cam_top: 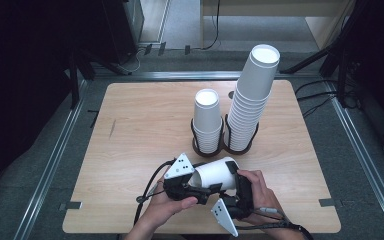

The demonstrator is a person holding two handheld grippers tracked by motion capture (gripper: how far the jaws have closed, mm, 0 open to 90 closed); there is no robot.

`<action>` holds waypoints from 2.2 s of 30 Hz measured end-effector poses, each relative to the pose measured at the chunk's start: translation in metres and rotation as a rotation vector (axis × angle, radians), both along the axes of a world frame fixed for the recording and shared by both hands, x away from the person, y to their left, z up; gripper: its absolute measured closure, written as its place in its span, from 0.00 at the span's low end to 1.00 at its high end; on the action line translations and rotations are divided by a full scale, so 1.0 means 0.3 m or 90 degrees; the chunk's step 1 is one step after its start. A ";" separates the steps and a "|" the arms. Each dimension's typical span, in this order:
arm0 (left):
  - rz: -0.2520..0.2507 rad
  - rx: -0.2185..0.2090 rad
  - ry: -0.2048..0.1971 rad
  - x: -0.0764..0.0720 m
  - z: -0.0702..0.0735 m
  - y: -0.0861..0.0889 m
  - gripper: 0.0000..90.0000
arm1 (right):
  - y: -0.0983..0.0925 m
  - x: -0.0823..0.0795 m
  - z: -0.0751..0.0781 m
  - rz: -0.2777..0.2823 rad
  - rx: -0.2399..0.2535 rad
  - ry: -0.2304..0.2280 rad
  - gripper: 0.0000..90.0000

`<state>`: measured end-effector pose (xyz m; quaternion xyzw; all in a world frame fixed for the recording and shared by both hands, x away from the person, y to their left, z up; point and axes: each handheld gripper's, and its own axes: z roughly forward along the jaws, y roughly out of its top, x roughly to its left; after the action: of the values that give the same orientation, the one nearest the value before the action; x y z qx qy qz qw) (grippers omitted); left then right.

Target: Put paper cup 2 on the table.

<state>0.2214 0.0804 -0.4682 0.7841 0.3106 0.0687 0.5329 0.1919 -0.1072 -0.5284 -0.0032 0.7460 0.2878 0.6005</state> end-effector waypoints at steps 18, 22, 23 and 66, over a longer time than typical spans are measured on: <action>0.023 -0.019 -0.019 0.011 -0.001 0.039 0.26 | -0.040 -0.001 0.045 0.009 0.084 0.071 0.00; 0.037 -0.033 -0.025 0.013 0.007 0.058 0.26 | -0.051 -0.001 0.052 0.006 0.107 0.080 0.00; 0.041 -0.034 -0.029 0.014 0.009 0.061 0.26 | -0.054 -0.001 0.056 0.009 0.110 0.082 0.00; 0.133 -0.182 -0.177 -0.034 0.048 0.128 0.25 | -0.101 0.023 0.208 -0.001 0.685 0.482 0.00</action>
<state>0.2113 0.1187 -0.4540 0.6471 0.3201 0.1864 0.6664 0.1989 -0.1375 -0.4661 0.3999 0.6574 0.6015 0.2147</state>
